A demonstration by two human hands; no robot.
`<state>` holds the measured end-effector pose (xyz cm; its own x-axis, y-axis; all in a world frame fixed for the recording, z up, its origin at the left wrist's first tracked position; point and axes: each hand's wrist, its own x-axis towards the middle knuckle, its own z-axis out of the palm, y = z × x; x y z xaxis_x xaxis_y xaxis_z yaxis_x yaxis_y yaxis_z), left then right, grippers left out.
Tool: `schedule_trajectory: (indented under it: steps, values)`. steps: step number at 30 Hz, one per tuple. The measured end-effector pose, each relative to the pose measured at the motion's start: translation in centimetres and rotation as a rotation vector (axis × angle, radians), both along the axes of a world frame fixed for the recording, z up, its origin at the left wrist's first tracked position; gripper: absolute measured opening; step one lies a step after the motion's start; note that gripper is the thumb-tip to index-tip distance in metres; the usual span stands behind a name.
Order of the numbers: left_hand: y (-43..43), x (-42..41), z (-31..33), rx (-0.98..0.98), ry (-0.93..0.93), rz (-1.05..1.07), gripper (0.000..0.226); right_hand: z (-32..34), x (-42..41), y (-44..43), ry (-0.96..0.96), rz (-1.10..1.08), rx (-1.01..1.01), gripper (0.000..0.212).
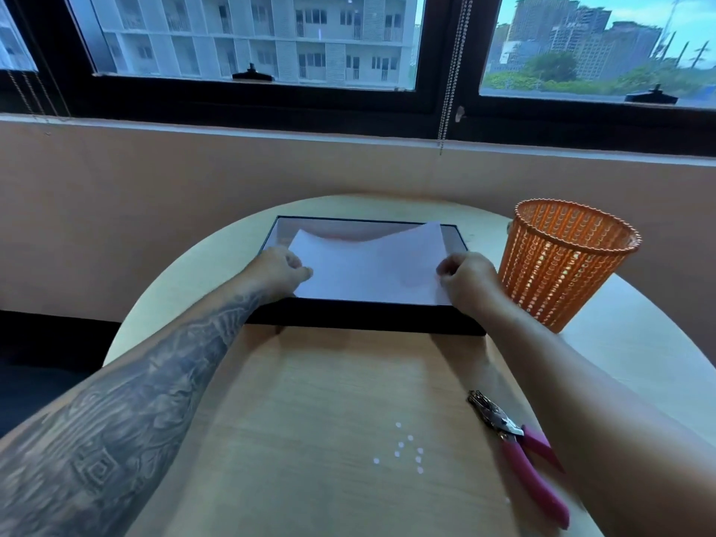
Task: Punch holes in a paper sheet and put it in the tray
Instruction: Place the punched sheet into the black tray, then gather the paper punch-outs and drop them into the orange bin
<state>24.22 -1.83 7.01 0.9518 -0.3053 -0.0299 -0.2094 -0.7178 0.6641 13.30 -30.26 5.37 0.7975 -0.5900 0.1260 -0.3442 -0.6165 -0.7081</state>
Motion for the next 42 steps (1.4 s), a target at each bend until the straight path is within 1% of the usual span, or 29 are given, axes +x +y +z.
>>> schedule_trajectory:
  steps: [3, 6, 7, 9, 12, 14, 17, 19, 21, 24, 26, 30, 33, 37, 42]
  values:
    - [-0.1, 0.0, -0.5, 0.164, 0.060, -0.027, 0.040, -0.1, 0.2, 0.2, 0.155, 0.018, -0.094, 0.014]
    - [-0.6, -0.3, -0.1, 0.319, 0.055, -0.058, 0.050, 0.4, -0.1, 0.8, 0.325, 0.083, -0.210, 0.033]
    - [-0.7, -0.4, 0.1, 0.346, 0.044, -0.056, 0.052, 0.6, -0.2, 1.0, 0.346, 0.092, -0.239, 0.037]
    - [-0.5, -0.6, 0.2, 0.361, 0.011, -0.038, 0.056, 0.9, -0.8, 1.1, 0.296, 0.095, -0.236, 0.038]
    - [0.0, -1.3, -0.1, 0.323, -0.100, -0.005, 0.065, 1.0, -2.6, 1.5, 0.048, 0.137, -0.228, 0.031]
    - [0.3, -2.8, -0.2, 0.244, -0.226, -0.003, 0.062, 1.1, -4.8, 2.1, -0.081, 0.208, -0.265, 0.023]
    - [0.6, -5.8, -0.5, 0.064, -0.388, -0.052, 0.048, 1.2, -9.3, 3.5, -0.134, 0.323, -0.279, 0.015]
    - [0.7, -8.8, -1.2, -0.044, -0.401, -0.140, 0.039, 0.9, -12.8, 4.2, -0.140, 0.402, -0.283, 0.013]
    - [0.7, -11.8, -2.4, -0.096, -0.365, -0.241, 0.033, 0.1, -16.0, 4.5, -0.129, 0.437, -0.283, 0.012]
    - [0.7, -15.8, -4.6, -0.085, -0.264, -0.336, 0.032, -1.2, -20.2, 4.5, -0.070, 0.434, -0.250, 0.010]
    - [0.4, -17.9, -6.0, -0.073, -0.223, -0.338, 0.035, -2.2, -22.6, 4.4, -0.097, 0.430, -0.254, 0.012]
    - [-0.2, -21.4, -7.2, -0.095, -0.290, -0.287, 0.026, -3.9, -26.0, 4.6, -0.141, 0.417, -0.311, 0.021]
    - [0.0, -22.5, -7.8, -0.038, -0.354, -0.306, 0.031, -5.0, -27.8, 5.3, -0.193, 0.405, -0.334, 0.017]
    - [0.0, -23.0, -7.6, -0.034, -0.372, -0.287, 0.031, -5.6, -28.4, 6.5, -0.245, 0.348, -0.384, 0.016]
    - [0.2, -23.2, -7.6, -0.046, -0.384, -0.289, 0.026, -5.5, -27.2, 8.3, -0.135, 0.361, -0.526, 0.019]
